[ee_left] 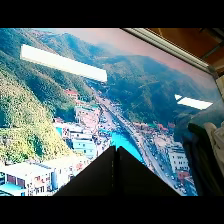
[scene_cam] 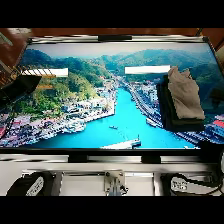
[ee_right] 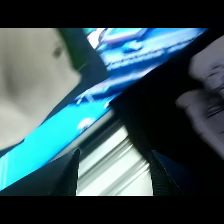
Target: Fold the shirts.
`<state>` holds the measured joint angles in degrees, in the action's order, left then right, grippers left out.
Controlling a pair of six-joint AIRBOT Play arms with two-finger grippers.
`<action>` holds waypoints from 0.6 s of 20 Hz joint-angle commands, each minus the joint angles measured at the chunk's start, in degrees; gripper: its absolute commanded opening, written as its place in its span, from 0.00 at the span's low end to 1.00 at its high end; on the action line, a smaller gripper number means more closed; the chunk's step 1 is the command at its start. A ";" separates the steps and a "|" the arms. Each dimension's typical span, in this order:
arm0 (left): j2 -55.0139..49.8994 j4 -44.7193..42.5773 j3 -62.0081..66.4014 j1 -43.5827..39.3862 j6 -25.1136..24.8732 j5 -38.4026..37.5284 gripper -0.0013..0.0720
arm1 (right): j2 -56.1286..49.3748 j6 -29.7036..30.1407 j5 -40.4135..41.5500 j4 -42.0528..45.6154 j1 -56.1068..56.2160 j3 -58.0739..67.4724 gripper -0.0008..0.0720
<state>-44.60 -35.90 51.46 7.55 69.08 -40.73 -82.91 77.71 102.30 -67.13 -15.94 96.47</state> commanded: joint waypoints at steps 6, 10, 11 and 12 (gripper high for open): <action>-29.40 -48.72 32.33 -17.00 19.74 -32.26 0.06 | 1.16 -2.29 -27.80 -14.97 16.33 10.29 0.76; -43.45 -57.59 48.54 -24.68 20.96 -44.87 0.88 | -7.30 -1.77 -13.97 -17.86 27.28 10.29 0.76; -44.54 -57.57 49.16 -25.20 21.81 -45.27 0.88 | -9.03 -0.39 -11.96 -19.67 27.76 10.29 0.76; -45.05 -57.57 49.09 -25.44 21.81 -45.72 0.88 | -10.32 1.22 -10.78 -20.31 28.33 10.32 0.76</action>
<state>-83.66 -86.70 94.50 -14.68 88.18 -78.94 -88.95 76.12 85.95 -83.07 7.99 106.48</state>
